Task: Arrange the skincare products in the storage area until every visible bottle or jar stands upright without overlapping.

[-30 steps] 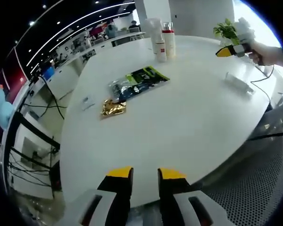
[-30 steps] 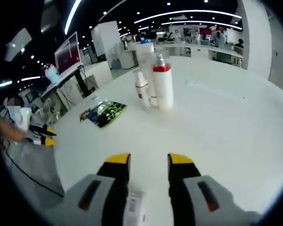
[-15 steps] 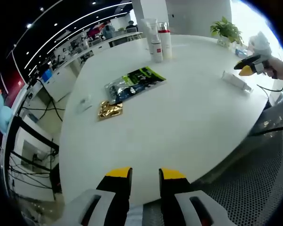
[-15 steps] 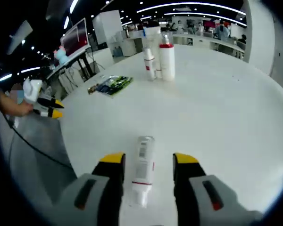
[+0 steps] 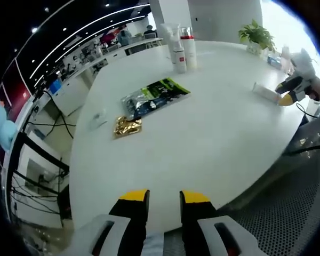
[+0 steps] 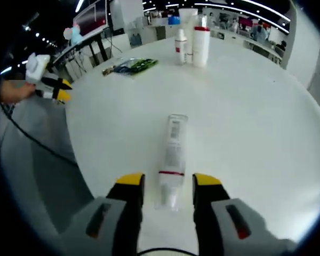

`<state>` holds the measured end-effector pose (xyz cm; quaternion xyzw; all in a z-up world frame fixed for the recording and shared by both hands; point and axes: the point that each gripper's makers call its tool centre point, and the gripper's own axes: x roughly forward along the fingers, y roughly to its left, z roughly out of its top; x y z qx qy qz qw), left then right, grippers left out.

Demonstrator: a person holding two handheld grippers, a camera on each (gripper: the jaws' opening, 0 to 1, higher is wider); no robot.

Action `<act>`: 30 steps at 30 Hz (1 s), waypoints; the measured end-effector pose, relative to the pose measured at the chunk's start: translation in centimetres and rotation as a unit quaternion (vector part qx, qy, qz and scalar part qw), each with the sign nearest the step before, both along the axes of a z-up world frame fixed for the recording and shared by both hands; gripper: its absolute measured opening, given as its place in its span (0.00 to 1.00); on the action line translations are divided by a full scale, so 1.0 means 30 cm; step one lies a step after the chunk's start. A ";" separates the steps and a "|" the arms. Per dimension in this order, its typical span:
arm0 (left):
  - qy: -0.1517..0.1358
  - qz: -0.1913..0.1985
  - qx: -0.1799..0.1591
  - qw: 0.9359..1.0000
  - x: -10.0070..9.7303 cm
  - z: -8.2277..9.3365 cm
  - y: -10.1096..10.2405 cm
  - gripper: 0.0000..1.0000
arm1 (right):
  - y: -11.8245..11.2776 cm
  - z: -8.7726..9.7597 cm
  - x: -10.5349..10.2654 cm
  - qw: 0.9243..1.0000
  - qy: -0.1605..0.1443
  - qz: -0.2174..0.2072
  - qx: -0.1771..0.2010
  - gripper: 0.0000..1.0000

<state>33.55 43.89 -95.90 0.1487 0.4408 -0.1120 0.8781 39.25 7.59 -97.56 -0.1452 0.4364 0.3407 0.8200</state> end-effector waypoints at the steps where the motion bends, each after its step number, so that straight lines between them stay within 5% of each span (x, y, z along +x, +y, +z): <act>1: 0.000 0.000 0.001 1.000 0.000 0.000 0.000 0.24 | 0.002 -0.003 0.001 1.000 0.001 -0.001 -0.001 0.36; 10: -0.001 -0.005 0.002 1.000 0.000 0.000 -0.003 0.24 | 0.018 -0.026 0.030 0.999 -0.008 0.016 -0.043 0.31; 19: -0.004 -0.008 0.002 1.000 0.001 0.002 -0.006 0.24 | 0.031 -0.019 0.046 0.999 -0.013 0.018 -0.038 0.22; 27: -0.008 -0.003 0.000 1.000 0.006 0.004 0.000 0.24 | 0.059 0.026 0.044 1.000 -0.004 0.018 -0.011 0.21; 30: -0.008 -0.002 0.000 1.000 0.006 0.005 0.001 0.24 | 0.103 0.073 0.045 1.000 -0.004 0.014 0.026 0.21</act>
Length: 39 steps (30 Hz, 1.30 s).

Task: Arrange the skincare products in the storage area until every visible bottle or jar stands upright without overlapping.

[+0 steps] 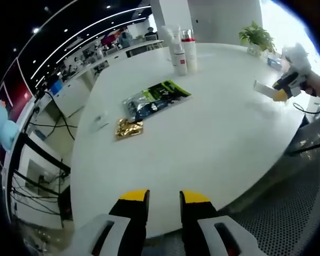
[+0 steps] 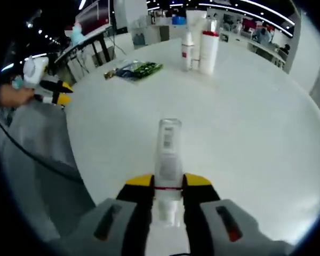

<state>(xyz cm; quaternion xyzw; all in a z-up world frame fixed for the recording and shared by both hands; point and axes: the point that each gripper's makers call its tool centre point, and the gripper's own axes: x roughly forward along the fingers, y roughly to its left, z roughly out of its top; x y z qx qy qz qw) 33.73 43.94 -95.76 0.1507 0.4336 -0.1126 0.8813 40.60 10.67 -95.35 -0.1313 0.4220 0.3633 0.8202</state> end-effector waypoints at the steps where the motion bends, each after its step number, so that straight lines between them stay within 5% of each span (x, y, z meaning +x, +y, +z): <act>1: 0.000 0.001 0.000 1.000 0.000 0.000 0.001 0.24 | 0.015 0.014 -0.002 1.000 0.001 -0.001 0.013 0.21; 10: 0.004 -0.001 0.005 1.000 -0.003 -0.003 0.002 0.24 | 0.188 0.118 -0.090 0.996 -0.002 0.057 0.071 0.21; 17: -0.005 -0.004 -0.006 1.000 -0.001 0.015 -0.024 0.25 | 0.260 0.143 -0.167 0.992 -0.005 0.099 0.082 0.21; 26: 0.003 -0.022 -0.004 1.000 -0.014 0.008 -0.046 0.26 | 0.299 0.197 -0.205 0.989 -0.001 0.102 0.106 0.21; 29: -0.027 -0.014 -0.007 1.000 0.012 0.034 -0.040 0.25 | 0.312 0.231 -0.205 0.988 -0.001 0.093 0.123 0.21; 39: -0.025 -0.020 -0.024 0.999 0.010 0.035 -0.053 0.24 | 0.352 0.290 -0.242 0.991 0.000 0.079 0.112 0.21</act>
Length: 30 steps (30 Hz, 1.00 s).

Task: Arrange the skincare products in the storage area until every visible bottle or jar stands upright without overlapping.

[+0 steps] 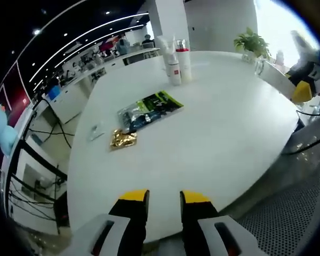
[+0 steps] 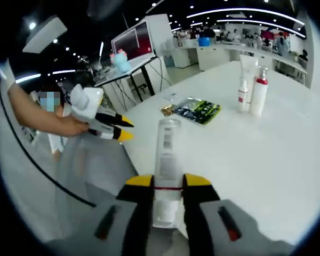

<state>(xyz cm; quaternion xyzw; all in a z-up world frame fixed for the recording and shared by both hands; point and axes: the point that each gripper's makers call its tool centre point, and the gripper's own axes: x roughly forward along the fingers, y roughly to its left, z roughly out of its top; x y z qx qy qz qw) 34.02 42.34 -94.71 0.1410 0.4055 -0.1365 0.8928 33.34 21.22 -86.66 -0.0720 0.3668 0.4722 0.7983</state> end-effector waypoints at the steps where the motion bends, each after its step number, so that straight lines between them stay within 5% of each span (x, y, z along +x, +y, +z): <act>1: 0.001 -0.002 0.000 1.000 0.000 -0.001 -0.001 0.23 | 0.000 0.002 -0.005 1.000 0.000 -0.001 -0.003 0.21; 10: -0.018 -0.005 -0.022 1.000 0.011 0.022 -0.014 0.22 | 0.004 0.017 -0.055 0.999 0.004 -0.016 -0.034 0.21; 16: -0.058 -0.004 -0.045 0.997 0.031 0.068 -0.022 0.21 | 0.034 0.017 -0.079 0.999 0.007 -0.009 -0.044 0.21; 30: -0.063 0.014 -0.043 0.997 0.040 0.071 -0.008 0.21 | 0.135 0.042 -0.061 0.999 -0.002 0.044 -0.026 0.21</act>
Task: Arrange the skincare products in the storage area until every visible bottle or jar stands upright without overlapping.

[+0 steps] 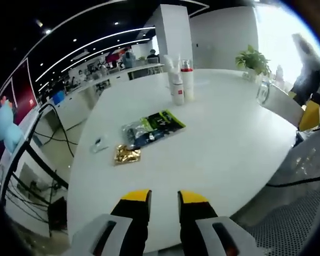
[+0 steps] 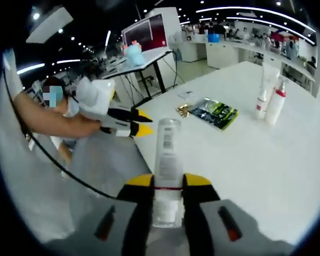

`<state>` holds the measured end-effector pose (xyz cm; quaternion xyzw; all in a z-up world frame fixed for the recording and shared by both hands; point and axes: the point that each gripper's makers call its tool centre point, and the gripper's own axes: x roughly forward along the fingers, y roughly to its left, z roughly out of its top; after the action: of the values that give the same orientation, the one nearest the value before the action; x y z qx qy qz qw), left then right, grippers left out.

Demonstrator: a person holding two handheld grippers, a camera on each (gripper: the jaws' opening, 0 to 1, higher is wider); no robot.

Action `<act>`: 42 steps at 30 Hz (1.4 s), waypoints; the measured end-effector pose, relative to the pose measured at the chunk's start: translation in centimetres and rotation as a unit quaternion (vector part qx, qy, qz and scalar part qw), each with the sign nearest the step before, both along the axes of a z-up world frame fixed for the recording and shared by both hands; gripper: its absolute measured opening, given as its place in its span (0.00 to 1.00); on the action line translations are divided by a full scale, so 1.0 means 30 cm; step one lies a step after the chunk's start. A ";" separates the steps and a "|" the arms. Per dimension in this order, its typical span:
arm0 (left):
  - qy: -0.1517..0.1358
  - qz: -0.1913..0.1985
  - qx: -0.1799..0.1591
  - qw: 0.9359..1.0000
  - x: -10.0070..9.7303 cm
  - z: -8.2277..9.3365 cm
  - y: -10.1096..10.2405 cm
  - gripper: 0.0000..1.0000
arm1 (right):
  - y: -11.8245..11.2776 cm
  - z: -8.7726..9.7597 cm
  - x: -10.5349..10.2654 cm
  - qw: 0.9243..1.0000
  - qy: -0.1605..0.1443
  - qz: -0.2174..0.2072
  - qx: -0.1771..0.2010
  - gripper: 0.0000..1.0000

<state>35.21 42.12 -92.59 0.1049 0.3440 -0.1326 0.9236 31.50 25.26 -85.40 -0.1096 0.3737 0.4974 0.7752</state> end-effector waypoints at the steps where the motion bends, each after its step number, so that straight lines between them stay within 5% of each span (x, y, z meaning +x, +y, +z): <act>1: 0.002 0.001 0.001 1.000 -0.001 -0.002 0.001 0.21 | -0.004 0.014 0.007 1.000 -0.008 0.004 -0.001 0.21; 4: 0.004 0.002 0.000 1.000 -0.001 -0.003 0.001 0.22 | -0.004 0.062 0.029 0.999 -0.035 0.016 0.017 0.21; 8: 0.004 -0.050 -0.010 0.999 -0.015 0.016 -0.057 0.24 | -0.001 0.091 0.039 0.998 -0.035 0.009 0.042 0.21; 9: 0.001 -0.055 -0.033 0.998 -0.017 0.031 -0.076 0.26 | 0.005 0.093 0.037 0.998 -0.037 0.014 0.044 0.21; 10: -0.007 -0.043 -0.092 0.995 -0.017 0.079 -0.099 0.29 | 0.007 0.093 0.036 0.998 -0.038 0.016 0.044 0.21; 15: -0.058 -0.035 -0.175 0.982 0.006 0.223 -0.114 0.34 | 0.019 0.113 0.031 0.997 -0.045 0.034 0.053 0.21; 18: -0.060 -0.061 -0.263 0.961 -0.007 0.318 -0.176 0.39 | 0.009 0.114 0.025 0.996 -0.055 0.049 0.044 0.21; 20: -0.038 -0.079 -0.343 0.935 -0.042 0.385 -0.242 0.40 | -0.006 0.106 0.021 0.994 -0.082 0.075 0.013 0.21; 22: -0.038 -0.095 -0.379 0.920 -0.069 0.445 -0.283 0.38 | -0.003 0.127 0.020 0.987 -0.128 0.099 0.000 0.21; 24: -0.044 -0.106 -0.389 0.914 -0.086 0.482 -0.315 0.39 | 0.002 0.139 0.007 0.983 -0.143 0.115 -0.007 0.21; 26: -0.018 -0.103 -0.428 0.898 -0.102 0.500 -0.356 0.42 | 0.015 0.151 -0.011 0.971 -0.181 0.153 -0.026 0.21; 27: -0.015 -0.103 -0.433 0.895 -0.104 0.502 -0.360 0.44 | 0.021 0.150 -0.021 0.968 -0.188 0.165 -0.033 0.21; 28: -0.002 -0.100 -0.468 0.878 -0.109 0.517 -0.389 0.47 | 0.025 0.146 -0.029 0.965 -0.193 0.175 -0.040 0.21; 31: 0.035 -0.080 -0.526 0.846 -0.114 0.527 -0.419 0.51 | 0.045 0.144 -0.058 0.953 -0.215 0.207 -0.053 0.21; 32: 0.045 -0.080 -0.532 0.842 -0.120 0.529 -0.427 0.51 | 0.053 0.149 -0.066 0.949 -0.224 0.217 -0.052 0.21; 35: 0.045 -0.088 -0.510 0.854 -0.127 0.517 -0.437 0.45 | 0.067 0.165 -0.087 0.935 -0.251 0.243 -0.061 0.21; 42: 0.105 -0.094 -0.534 0.834 -0.165 0.476 -0.463 0.32 | 0.090 0.217 -0.091 0.902 -0.314 0.285 -0.078 0.21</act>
<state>30.26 28.23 -78.32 -0.3869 0.3032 -0.3919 0.7777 28.78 27.96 -78.88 -0.4222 0.1007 0.6064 0.6662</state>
